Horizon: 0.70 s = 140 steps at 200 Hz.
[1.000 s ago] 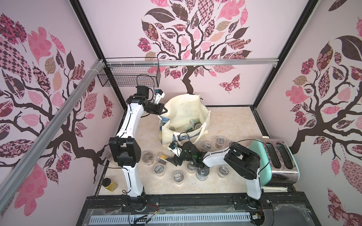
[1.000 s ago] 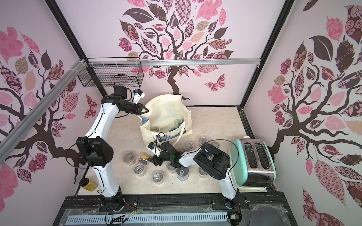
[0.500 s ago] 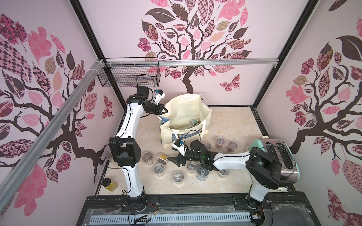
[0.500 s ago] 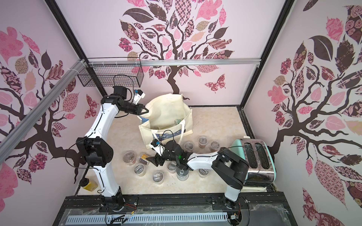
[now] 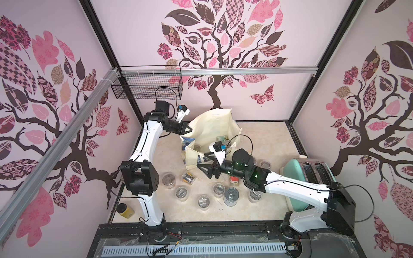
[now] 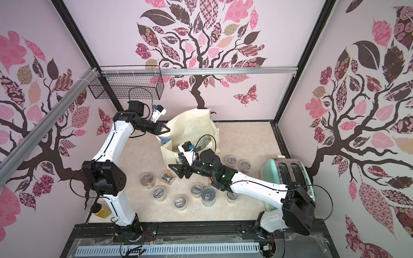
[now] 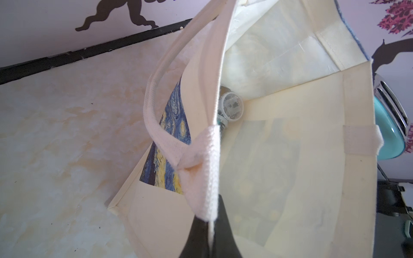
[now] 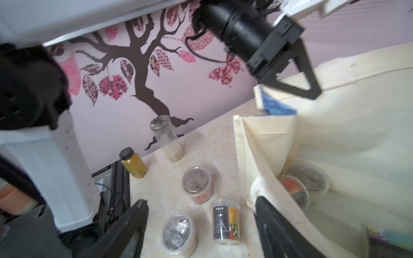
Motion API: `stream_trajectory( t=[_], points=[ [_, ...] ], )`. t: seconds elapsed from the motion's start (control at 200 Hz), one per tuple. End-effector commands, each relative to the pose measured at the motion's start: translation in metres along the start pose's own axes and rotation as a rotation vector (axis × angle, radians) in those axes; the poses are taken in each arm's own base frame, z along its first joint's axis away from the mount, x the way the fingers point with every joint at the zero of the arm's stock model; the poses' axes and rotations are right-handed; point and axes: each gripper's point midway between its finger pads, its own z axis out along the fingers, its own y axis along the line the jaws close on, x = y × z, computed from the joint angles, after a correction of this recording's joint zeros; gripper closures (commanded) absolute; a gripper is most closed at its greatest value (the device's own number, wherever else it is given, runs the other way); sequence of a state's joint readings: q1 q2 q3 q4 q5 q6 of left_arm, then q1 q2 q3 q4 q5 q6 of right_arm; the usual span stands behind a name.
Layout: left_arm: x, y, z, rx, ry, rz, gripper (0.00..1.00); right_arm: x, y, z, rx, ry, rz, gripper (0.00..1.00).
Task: Take out the seed jars from the canvas bag
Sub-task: Pick up the seed jar from the canvas bag.
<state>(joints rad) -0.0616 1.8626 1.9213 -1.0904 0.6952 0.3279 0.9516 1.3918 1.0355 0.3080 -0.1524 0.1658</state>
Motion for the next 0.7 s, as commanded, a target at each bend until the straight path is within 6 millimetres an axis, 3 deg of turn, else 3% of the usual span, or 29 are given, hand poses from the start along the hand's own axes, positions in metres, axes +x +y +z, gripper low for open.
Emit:
stream_trajectory(
  t=[0.0, 0.185, 0.36, 0.605, 0.695],
  points=[
    [0.020, -0.023, 0.005, 0.032, 0.060, 0.080, 1.00, 0.000, -0.034, 0.004, 0.187, 0.122, 0.028, 0.19],
    [0.040, -0.055, 0.009, 0.052, 0.092, 0.230, 1.00, 0.004, -0.061, 0.000, 0.306, 0.211, 0.020, 0.19],
    [0.053, -0.071, 0.006, 0.090, 0.077, 0.279, 1.00, 0.011, -0.081, -0.015, 0.341, 0.251, 0.109, 0.20],
    [0.054, -0.093, -0.003, 0.132, 0.050, 0.292, 1.00, 0.074, -0.109, -0.011, 0.436, 0.477, 0.099, 0.22],
    [0.048, -0.092, -0.007, 0.099, 0.025, 0.333, 1.00, 0.098, -0.121, -0.013, 0.488, 0.522, 0.106, 0.22]
  ],
)
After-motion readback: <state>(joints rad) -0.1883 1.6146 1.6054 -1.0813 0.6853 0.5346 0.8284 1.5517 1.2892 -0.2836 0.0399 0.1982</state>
